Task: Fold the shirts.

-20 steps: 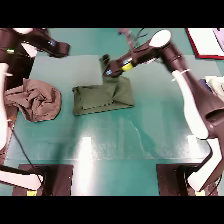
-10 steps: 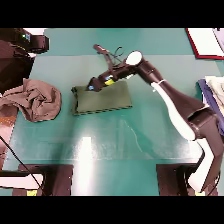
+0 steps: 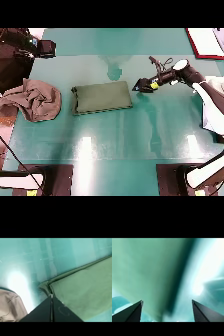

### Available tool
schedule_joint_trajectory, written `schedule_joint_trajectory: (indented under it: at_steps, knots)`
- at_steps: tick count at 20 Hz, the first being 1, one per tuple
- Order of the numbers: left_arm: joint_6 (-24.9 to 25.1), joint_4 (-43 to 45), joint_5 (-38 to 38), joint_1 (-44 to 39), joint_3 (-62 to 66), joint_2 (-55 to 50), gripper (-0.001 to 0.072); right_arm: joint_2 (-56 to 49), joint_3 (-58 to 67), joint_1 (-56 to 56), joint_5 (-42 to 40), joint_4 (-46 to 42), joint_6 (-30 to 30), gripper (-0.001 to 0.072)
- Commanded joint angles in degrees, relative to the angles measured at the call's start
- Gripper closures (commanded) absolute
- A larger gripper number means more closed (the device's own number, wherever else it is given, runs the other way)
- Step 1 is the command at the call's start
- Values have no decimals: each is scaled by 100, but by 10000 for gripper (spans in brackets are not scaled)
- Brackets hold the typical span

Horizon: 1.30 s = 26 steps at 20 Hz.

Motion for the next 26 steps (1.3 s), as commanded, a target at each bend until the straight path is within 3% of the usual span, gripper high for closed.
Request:
schedule_joint_trajectory:
  at_steps: [1,5,7,8,10,11,12,14,16,20,23,26]
  knots:
    - [33,-140,90,2,-72,-4,678,-476,-4,-2,79,254,74,3]
    - [33,-138,83,2,-74,-4,678,-1327,970,671,90,1005,68,23]
    - [35,-138,81,2,-74,-4,678,-1591,1325,984,85,1344,48,129]
    - [35,-138,79,2,-72,-4,678,-1681,1451,1104,76,1482,31,200]
    - [35,-138,28,2,-74,-4,678,-1742,1565,1239,37,1613,-210,449]
    - [35,-138,11,2,-72,-4,678,-1735,1593,1276,63,1679,-361,610]
    - [37,-138,-15,2,-74,-4,678,-1718,1644,1259,153,1781,-555,698]
    - [37,-155,-57,2,-74,-4,678,-1475,1646,1091,170,1648,-514,700]
    - [35,-229,-66,-17,-72,-4,678,-1005,1646,669,101,1051,-61,700]
    - [35,-306,17,-299,-74,-4,678,111,1648,-723,236,184,444,700]
    - [33,-306,247,-654,-74,-7,678,807,1648,-1860,225,-494,619,701]
    - [31,-306,402,-1036,-74,-4,678,1167,1648,-2953,129,-623,586,701]
